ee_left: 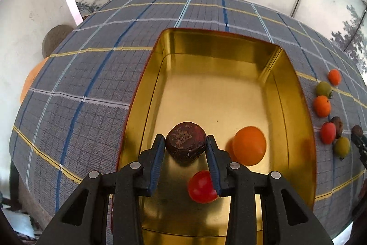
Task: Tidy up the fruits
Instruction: 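Place the brown fruit in the tin with the left gripper and open it, then lower the brown fruit into the tin and open the right gripper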
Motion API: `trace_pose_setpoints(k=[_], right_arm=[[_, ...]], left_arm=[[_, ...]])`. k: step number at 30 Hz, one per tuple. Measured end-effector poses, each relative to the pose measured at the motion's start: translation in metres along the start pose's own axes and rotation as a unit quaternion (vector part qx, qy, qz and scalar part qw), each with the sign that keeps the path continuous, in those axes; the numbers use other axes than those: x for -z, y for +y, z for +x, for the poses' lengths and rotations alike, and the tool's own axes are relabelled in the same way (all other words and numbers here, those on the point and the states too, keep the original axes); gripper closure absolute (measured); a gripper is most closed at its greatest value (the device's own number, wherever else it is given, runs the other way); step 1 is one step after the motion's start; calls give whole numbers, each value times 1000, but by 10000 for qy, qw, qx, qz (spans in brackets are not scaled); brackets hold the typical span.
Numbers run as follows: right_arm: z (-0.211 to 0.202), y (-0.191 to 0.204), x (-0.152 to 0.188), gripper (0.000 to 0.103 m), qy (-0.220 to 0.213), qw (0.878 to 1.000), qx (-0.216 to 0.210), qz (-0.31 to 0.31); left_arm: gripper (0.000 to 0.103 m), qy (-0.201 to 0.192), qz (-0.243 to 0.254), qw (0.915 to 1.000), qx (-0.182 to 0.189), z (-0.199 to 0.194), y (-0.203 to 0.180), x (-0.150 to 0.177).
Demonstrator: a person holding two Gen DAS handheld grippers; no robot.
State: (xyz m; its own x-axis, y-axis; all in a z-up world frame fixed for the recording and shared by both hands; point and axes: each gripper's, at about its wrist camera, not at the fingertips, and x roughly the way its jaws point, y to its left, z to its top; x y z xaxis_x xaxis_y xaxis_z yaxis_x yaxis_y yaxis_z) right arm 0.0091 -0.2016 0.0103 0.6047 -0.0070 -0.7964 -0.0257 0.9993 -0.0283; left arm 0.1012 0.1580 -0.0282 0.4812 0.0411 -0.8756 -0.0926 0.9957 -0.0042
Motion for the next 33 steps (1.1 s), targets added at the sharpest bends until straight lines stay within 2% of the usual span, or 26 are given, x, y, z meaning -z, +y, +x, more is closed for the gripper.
trace_pose_setpoints(k=[12,16,21,27,33], right_arm=[[-8,8,-6,67,37,10000,67,-37],[-27,25,-19,67,-176,9997,-141,-116],[-48,82,-40,67,-370,9942,-825,-586],[-55,174,-53,67,-223,9722,-1967,-1247],[-45,246,-48,67,47,9531,-2296,-1970]], left_arm=[[64,3,179,9998,-61,3,-3,4],[49,-187,179,9997,10,-9,-3,5],[44,-541,171,9984,66,-33,2,10],[43,-787,-174,9967,-131,-61,26,22],[42,-761,-521,9955,-195,-74,55,42]])
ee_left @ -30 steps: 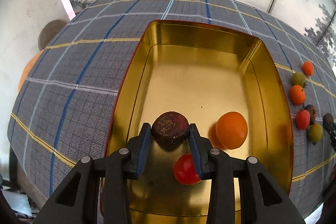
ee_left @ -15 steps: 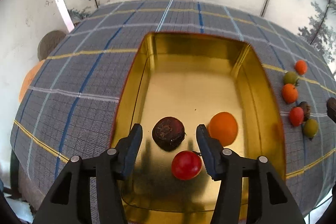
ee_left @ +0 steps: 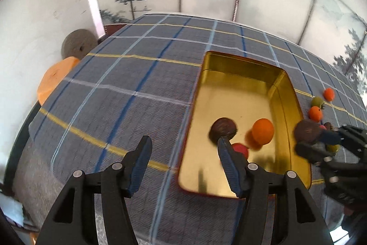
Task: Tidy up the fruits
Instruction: 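Lower the brown fruit into the tin and open the right gripper, then grasp the green lime with the right gripper while the left gripper grasps a red tomato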
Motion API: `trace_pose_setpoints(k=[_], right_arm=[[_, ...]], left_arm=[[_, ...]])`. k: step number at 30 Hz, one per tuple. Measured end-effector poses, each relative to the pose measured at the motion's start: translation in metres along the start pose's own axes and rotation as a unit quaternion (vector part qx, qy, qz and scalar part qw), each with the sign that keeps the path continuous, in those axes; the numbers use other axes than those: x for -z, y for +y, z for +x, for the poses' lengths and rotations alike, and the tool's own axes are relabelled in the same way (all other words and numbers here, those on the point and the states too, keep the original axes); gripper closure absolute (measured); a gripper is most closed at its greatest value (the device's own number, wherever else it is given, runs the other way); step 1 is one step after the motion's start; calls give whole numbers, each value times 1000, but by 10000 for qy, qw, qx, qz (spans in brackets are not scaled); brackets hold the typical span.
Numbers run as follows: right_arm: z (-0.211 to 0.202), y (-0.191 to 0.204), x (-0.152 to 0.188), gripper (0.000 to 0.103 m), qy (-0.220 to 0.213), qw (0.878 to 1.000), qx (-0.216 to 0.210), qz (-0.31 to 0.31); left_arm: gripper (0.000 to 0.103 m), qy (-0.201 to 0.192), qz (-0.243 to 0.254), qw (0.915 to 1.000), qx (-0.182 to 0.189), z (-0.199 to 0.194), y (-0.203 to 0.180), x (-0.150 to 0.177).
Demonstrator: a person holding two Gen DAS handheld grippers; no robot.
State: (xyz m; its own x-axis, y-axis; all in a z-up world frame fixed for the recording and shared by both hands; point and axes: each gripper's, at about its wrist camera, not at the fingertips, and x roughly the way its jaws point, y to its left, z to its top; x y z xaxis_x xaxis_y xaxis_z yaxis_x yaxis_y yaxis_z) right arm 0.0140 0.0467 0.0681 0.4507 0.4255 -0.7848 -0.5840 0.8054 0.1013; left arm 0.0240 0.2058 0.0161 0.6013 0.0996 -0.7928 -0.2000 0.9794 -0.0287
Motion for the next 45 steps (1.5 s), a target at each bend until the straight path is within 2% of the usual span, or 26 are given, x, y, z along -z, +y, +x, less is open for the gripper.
trace_pose_setpoints(k=[7,19,21,22,24,28,31,33,37,41,45], right_arm=[[35,25,0,67,396,9988,11,-279],[50,37,0,66,441,9977,172,-477],[48,36,0,61,375,9983,151,-431],[45,35,-1,55,318,9985,167,-401],[39,32,-2,52,225,9990,172,-340],[7,14,-3,52,-145,9997,176,3],[-19,-15,9,52,-308,9977,543,252],[-33,-42,24,52,-278,9946,899,446],[-47,-84,56,52,-52,9879,1308,834],[-44,-109,83,53,179,9829,1467,1098],[-37,-117,94,53,167,9833,1300,1264]], left_arm=[[42,102,-313,9994,-105,-1,23,12],[42,259,-429,9987,-118,6,28,19],[42,254,-418,9987,-119,6,26,19],[42,245,-418,9988,-108,5,24,18],[42,215,-438,9988,-78,2,22,17],[42,91,-366,9993,60,-6,8,11],[42,19,-218,9995,247,-11,-11,5],[42,-30,-101,9993,361,-14,-25,1],[42,-78,212,9977,641,-17,-61,-5],[42,-25,448,9954,845,-15,-94,-8],[42,64,654,9934,936,-12,-120,-8]])
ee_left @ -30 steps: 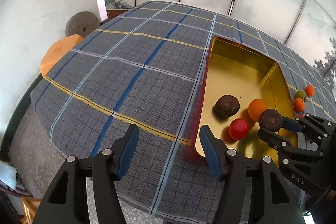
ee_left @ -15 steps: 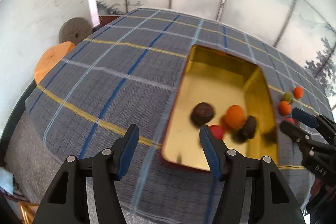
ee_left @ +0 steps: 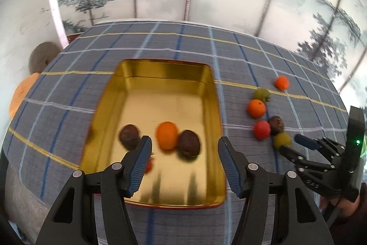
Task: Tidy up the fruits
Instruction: 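Grasp the green lime with the right gripper while the left gripper grasps a red tomato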
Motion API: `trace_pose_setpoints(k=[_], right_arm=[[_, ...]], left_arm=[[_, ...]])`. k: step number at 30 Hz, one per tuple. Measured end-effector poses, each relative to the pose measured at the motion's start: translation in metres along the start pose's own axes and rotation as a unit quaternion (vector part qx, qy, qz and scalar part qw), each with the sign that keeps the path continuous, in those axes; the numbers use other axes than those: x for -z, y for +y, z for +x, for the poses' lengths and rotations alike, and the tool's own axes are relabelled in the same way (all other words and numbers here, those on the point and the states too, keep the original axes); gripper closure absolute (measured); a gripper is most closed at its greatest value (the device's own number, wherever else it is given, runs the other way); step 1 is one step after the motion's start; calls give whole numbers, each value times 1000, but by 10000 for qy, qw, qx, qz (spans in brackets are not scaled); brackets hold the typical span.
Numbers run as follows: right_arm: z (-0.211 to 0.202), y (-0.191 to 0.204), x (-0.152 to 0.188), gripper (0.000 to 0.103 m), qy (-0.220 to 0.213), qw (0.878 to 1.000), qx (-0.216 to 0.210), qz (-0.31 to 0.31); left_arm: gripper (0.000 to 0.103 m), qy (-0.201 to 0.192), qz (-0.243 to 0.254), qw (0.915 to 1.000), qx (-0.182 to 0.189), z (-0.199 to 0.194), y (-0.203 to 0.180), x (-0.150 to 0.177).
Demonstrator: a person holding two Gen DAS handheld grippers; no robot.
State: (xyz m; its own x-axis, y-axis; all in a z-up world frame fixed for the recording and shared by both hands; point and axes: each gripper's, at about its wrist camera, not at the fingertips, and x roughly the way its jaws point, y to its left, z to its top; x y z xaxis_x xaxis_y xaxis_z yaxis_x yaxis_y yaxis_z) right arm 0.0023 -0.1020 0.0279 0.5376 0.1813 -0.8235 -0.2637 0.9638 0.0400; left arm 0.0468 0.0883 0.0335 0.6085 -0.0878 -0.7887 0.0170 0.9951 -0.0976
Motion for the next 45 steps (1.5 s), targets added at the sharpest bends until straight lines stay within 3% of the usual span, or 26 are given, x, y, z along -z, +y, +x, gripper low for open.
trace_pose_setpoints(k=[4,13,23,31,36,45], right_arm=[[8,3,-2,53,-20,9999,-153,43],[25,16,-5,67,4,9992,-394,-18],[23,14,-6,70,-35,9991,-429,23],[1,-47,1,70,-335,9977,418,410],[-1,-89,9,70,-486,9915,867,838],[6,-99,10,70,-326,9917,878,883]], left_arm=[[42,97,191,9998,32,7,-19,0],[42,249,292,9992,78,21,-39,-3],[42,301,469,9983,140,30,-58,-8],[42,509,684,9946,597,56,-98,-11],[43,632,666,9934,688,80,-117,-11],[57,850,545,9931,603,113,-123,-11]])
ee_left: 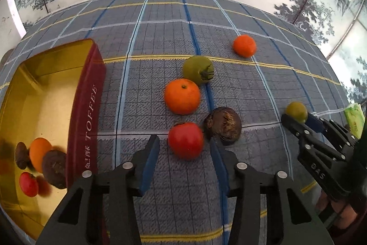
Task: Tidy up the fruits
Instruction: 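Grasp the green lime with the right gripper while the left gripper grasps a red tomato, then place the red tomato in the tin and open the left gripper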
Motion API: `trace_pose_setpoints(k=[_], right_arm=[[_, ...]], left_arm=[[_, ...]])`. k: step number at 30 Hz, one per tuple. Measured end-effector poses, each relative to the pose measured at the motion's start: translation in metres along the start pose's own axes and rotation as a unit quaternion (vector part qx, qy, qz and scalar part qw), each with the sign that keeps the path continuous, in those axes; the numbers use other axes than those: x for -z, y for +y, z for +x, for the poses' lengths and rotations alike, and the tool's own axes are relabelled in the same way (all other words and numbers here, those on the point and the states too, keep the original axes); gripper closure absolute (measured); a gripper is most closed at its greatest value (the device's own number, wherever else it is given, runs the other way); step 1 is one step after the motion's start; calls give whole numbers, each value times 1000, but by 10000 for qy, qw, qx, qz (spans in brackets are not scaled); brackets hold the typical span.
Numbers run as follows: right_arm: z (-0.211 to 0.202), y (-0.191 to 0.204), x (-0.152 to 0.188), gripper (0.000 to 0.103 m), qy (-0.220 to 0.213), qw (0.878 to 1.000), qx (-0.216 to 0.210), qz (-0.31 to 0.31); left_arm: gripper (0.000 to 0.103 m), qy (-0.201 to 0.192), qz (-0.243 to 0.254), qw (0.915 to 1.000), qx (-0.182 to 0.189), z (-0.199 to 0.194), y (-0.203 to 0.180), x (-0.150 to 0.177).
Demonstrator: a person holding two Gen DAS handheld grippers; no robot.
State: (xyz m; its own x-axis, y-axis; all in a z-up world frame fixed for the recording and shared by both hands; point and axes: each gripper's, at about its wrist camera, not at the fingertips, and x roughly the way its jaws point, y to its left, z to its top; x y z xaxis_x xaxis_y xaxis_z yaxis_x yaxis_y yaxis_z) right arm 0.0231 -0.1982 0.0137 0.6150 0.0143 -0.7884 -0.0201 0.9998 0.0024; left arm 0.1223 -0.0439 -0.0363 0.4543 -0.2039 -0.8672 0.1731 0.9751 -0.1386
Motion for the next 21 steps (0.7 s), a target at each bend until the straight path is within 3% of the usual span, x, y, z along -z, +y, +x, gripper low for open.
trace_pose_setpoints(k=[6,8,21], right_arm=[[2,1,1,69,39,10000,-45,13],[2,2,1,69,52,10000,-50,2],[2,5,1,68,70,9999,38,-74]], left_arm=[[60,-31,55,10000,-18,6,0,-2],[70,11,49,10000,27,8,0,-3],[71,-183,112,9998,-5,-23,7,9]])
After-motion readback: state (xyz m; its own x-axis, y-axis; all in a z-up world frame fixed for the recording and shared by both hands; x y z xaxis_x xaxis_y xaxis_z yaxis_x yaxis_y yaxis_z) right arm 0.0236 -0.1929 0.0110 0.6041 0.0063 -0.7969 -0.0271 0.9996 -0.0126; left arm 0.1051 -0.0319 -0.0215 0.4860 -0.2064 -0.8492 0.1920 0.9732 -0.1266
